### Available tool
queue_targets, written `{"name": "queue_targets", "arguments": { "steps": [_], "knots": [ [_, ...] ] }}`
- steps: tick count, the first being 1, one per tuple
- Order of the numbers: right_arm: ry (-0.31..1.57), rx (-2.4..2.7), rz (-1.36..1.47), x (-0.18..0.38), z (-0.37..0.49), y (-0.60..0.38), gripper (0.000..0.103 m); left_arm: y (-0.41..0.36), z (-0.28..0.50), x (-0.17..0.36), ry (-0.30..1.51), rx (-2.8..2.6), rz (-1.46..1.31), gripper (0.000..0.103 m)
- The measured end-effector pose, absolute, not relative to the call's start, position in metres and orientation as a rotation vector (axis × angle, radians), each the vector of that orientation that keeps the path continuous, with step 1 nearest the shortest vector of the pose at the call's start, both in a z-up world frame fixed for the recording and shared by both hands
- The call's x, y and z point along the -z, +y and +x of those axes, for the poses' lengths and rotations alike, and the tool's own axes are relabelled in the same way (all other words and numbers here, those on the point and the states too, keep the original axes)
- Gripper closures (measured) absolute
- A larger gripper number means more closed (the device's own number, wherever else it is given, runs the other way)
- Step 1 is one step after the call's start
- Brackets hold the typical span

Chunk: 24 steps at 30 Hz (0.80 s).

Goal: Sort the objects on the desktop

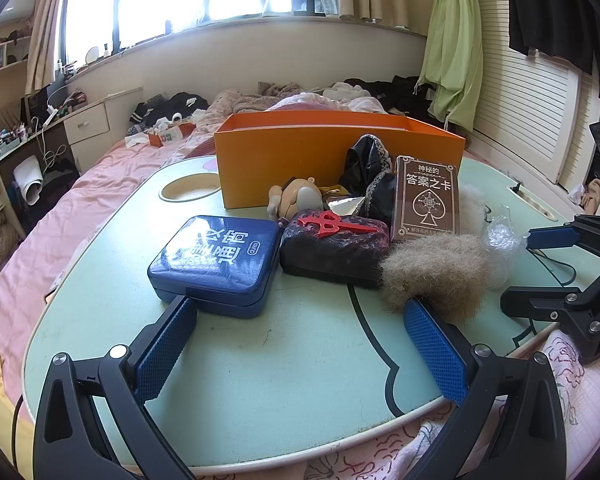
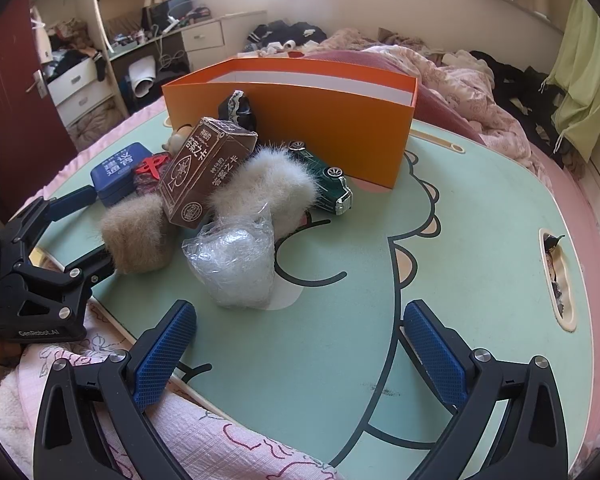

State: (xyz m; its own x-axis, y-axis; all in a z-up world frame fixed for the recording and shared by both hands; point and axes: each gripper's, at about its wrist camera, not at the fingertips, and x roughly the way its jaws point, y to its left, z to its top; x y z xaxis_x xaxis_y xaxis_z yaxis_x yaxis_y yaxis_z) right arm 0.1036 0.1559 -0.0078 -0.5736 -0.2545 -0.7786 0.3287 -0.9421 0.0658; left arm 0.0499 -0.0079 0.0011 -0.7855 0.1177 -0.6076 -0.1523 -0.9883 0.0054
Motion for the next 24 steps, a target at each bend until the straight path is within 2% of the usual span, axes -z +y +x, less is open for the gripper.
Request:
{"name": "queue_targets", "arguments": {
  "steps": [8,14,16,18,19,20,21,23,24],
  "knots": [
    [0.123,2.538,1.215,0.005,0.101,0.156,0.0,-0.008,0.05,-0.001,0.082,-2.839,-0.96,0.0],
    [0.139,2.559,1.093,-0.013,0.1,0.15,0.001,-0.008,0.05,-0.001,0.082,-2.839,-0.96,0.0],
    [0.144,2.548,1.075,-0.016,0.095,0.146,0.008,-0.008,0.05,-0.001,0.082,-2.838,-0.96,0.0],
    [0.168,2.535,1.082,-0.015,0.09,0.141,0.021,-0.008,0.05,-0.001,0.082,-2.838,-0.96,0.0],
    [0.179,2.532,1.091,-0.013,0.088,0.139,0.025,-0.008,0.05,-0.001,0.082,-2.838,-0.96,0.0],
    [0.185,2.529,1.098,-0.012,0.087,0.137,0.034,-0.008,0.05,-0.001,0.082,-2.838,-0.96,0.0],
    [0.189,2.525,1.106,-0.01,0.087,0.137,0.047,-0.009,0.05,-0.001,0.082,-2.838,-0.96,0.0],
    [0.196,2.531,1.119,-0.008,0.088,0.135,0.066,-0.009,0.05,-0.001,0.082,-2.838,-0.96,0.0],
    [0.199,2.536,1.122,-0.008,0.088,0.135,0.071,-0.008,0.05,-0.001,0.082,-2.838,-0.96,0.0]
  ]
}}
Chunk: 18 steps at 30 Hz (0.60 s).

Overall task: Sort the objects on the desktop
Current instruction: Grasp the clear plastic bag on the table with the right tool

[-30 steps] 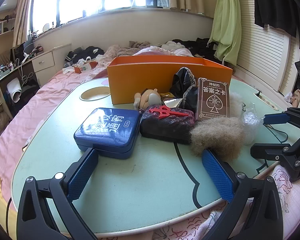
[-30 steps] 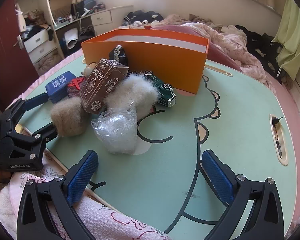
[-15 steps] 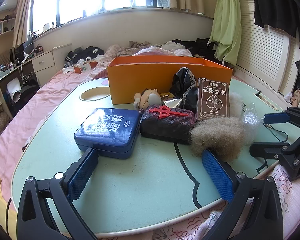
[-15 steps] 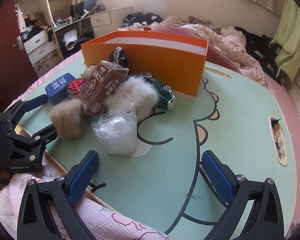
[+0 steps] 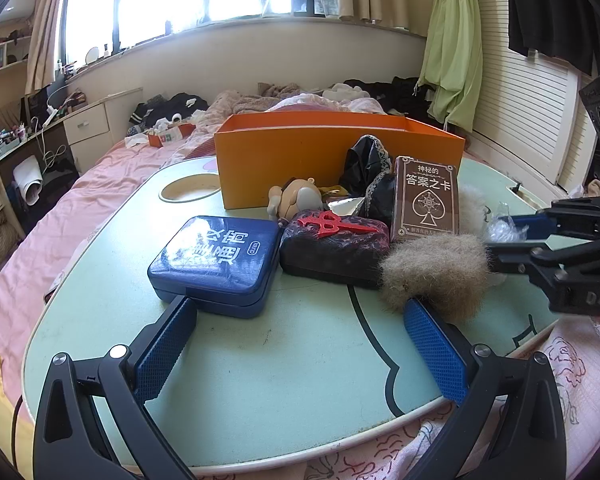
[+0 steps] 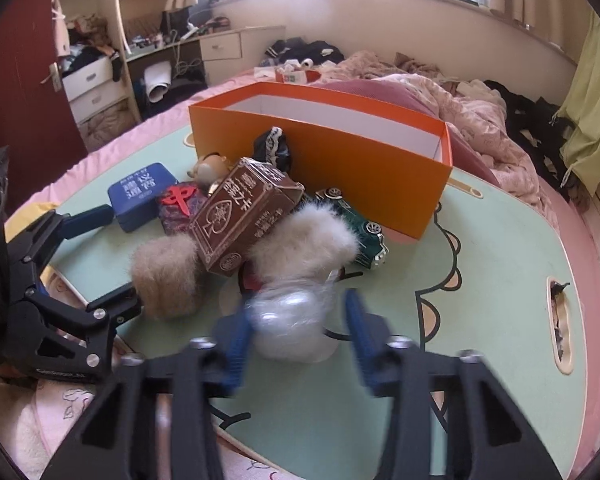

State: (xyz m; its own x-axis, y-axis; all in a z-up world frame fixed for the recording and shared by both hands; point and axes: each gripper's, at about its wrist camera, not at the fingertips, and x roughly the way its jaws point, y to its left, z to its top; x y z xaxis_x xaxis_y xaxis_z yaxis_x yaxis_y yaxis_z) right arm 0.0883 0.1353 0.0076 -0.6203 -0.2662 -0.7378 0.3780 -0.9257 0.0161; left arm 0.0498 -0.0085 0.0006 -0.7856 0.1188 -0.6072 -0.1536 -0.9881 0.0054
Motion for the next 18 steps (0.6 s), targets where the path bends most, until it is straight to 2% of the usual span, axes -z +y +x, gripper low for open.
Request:
{"name": "queue_targets", "arguments": {
  "steps": [15,18],
  "knots": [
    [0.202,2.553,1.111,-0.007,0.093,0.133,0.071,-0.009,0.052,-0.002,0.078,-2.834,-0.955,0.0],
    [0.193,2.555,1.112,-0.008,0.095,0.133,0.071,-0.019,0.057,-0.008,0.006,-2.783,-0.934,0.0]
  ]
}}
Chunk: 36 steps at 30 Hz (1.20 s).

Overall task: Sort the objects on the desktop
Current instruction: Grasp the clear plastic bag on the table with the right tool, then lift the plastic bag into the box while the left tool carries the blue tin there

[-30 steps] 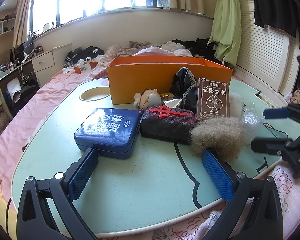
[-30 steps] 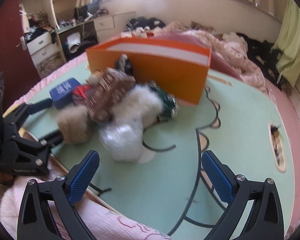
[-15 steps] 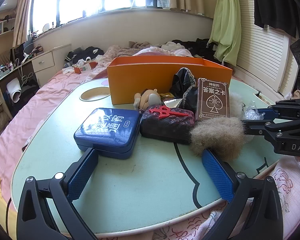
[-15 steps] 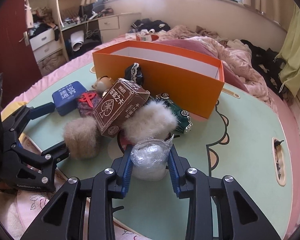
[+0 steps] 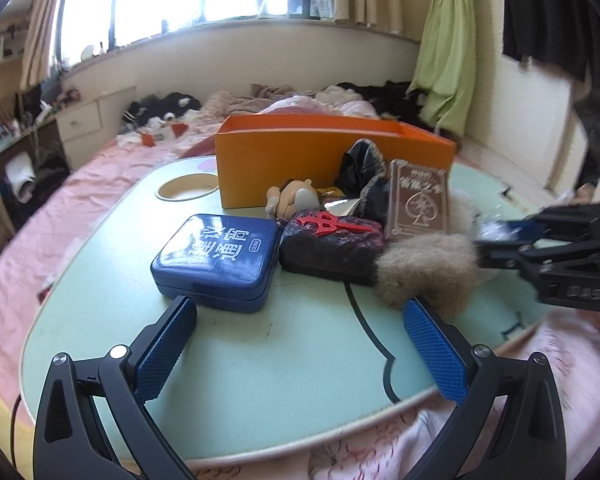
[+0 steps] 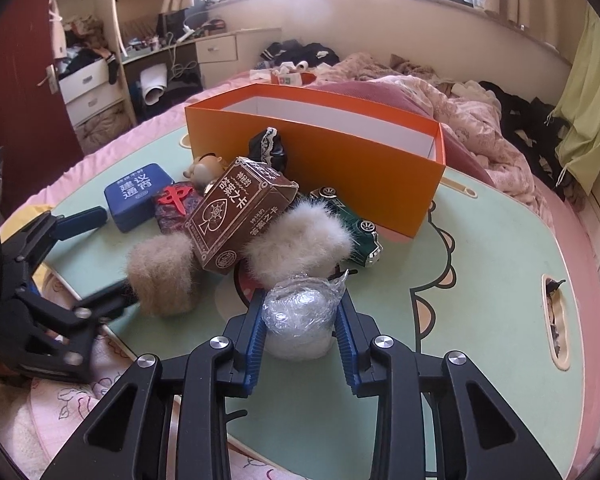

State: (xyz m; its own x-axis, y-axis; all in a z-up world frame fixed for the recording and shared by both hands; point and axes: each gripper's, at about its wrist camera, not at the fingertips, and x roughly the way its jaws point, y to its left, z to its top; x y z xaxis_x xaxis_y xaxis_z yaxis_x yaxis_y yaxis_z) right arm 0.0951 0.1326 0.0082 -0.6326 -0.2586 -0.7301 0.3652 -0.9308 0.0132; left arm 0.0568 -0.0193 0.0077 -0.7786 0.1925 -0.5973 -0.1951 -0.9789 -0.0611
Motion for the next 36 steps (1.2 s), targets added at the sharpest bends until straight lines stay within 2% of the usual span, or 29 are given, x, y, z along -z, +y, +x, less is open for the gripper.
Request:
{"name": "queue_targets", "arguments": {
  "steps": [5,9,14,17,18,23,26,36],
  "knots": [
    [0.158,2.556,1.12,-0.008,0.094,0.137,0.071,-0.056,0.051,-0.028,-0.023,-2.87,-0.918,0.0],
    [0.15,2.553,1.123,-0.008,0.093,0.137,0.071,-0.07,0.021,-0.032,-0.055,-2.804,-1.046,0.001],
    [0.146,2.553,1.122,-0.008,0.093,0.137,0.071,-0.047,-0.011,-0.023,0.164,-2.743,-1.242,0.005],
    [0.136,2.554,1.12,-0.009,0.092,0.138,0.071,-0.048,-0.019,-0.019,0.086,-2.691,-1.323,0.026],
    [0.133,2.555,1.119,-0.009,0.092,0.139,0.071,-0.049,-0.018,-0.02,0.063,-2.694,-1.314,0.036],
    [0.113,2.566,1.107,-0.01,0.094,0.142,0.071,-0.052,-0.007,-0.019,0.054,-2.737,-1.27,0.037],
    [0.091,2.579,1.08,-0.015,0.096,0.147,0.071,-0.063,0.003,-0.023,-0.012,-2.762,-1.224,0.037],
    [0.05,2.634,0.909,-0.066,0.064,0.155,0.071,-0.062,-0.016,-0.087,-0.082,-2.813,-1.001,0.036]
  ]
}}
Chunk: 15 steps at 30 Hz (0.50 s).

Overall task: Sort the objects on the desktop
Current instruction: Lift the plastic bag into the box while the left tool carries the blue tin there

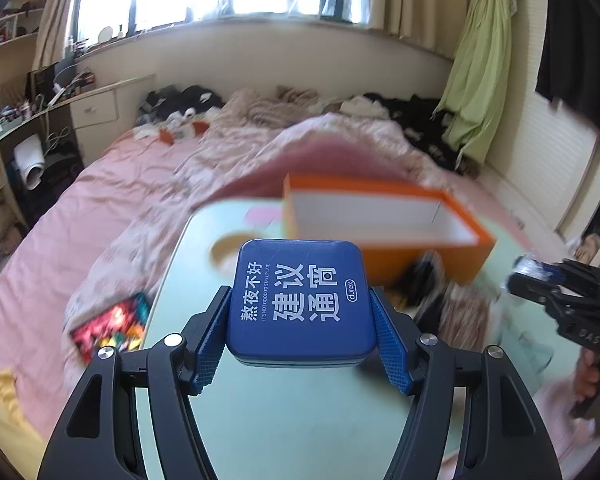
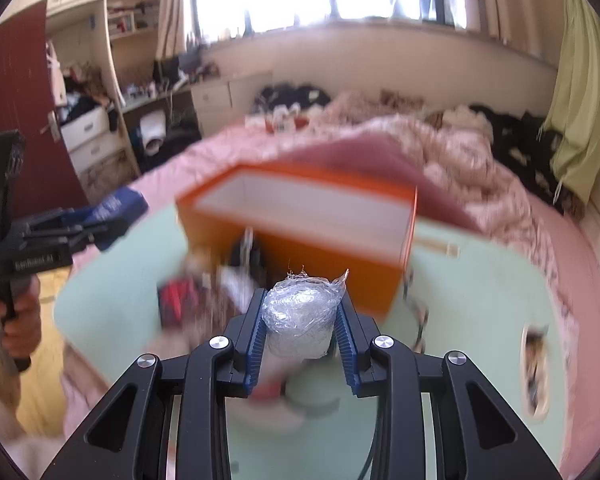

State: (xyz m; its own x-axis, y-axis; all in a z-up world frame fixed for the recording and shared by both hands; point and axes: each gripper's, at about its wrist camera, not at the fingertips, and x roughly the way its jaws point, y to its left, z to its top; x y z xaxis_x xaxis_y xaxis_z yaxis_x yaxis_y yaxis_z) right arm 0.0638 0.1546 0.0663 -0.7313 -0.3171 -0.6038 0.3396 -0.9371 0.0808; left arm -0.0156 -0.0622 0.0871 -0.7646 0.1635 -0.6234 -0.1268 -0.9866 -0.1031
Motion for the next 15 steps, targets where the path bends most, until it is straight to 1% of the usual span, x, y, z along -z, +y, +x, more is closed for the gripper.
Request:
{"name": "queue_targets", "arguments": {
  "steps": [5,9,11,13,14,15],
  "knots": [
    [-0.012,2.668,0.847,-0.091,0.017,0.149,0.071,-0.035,-0.071,-0.106,-0.061,-2.758,-0.985,0.036],
    [-0.098,2.647,0.952,-0.073,-0.031,0.148,0.071,-0.022,-0.117,-0.093,-0.115,-2.685,-1.088,0.036],
    [-0.105,2.64,0.997,-0.062,-0.044,0.146,0.07,-0.02,-0.136,-0.079,-0.162,-2.65,-1.171,0.036],
    [-0.1,2.634,1.043,-0.054,-0.053,0.144,0.059,-0.021,-0.142,-0.071,-0.199,-2.637,-1.208,0.036],
    [-0.1,2.647,1.046,-0.053,-0.053,0.144,0.051,-0.024,-0.143,-0.07,-0.217,-2.636,-1.207,0.036],
    [-0.105,2.659,1.025,-0.055,-0.051,0.144,0.047,-0.025,-0.142,-0.071,-0.235,-2.638,-1.198,0.036]
  ]
}}
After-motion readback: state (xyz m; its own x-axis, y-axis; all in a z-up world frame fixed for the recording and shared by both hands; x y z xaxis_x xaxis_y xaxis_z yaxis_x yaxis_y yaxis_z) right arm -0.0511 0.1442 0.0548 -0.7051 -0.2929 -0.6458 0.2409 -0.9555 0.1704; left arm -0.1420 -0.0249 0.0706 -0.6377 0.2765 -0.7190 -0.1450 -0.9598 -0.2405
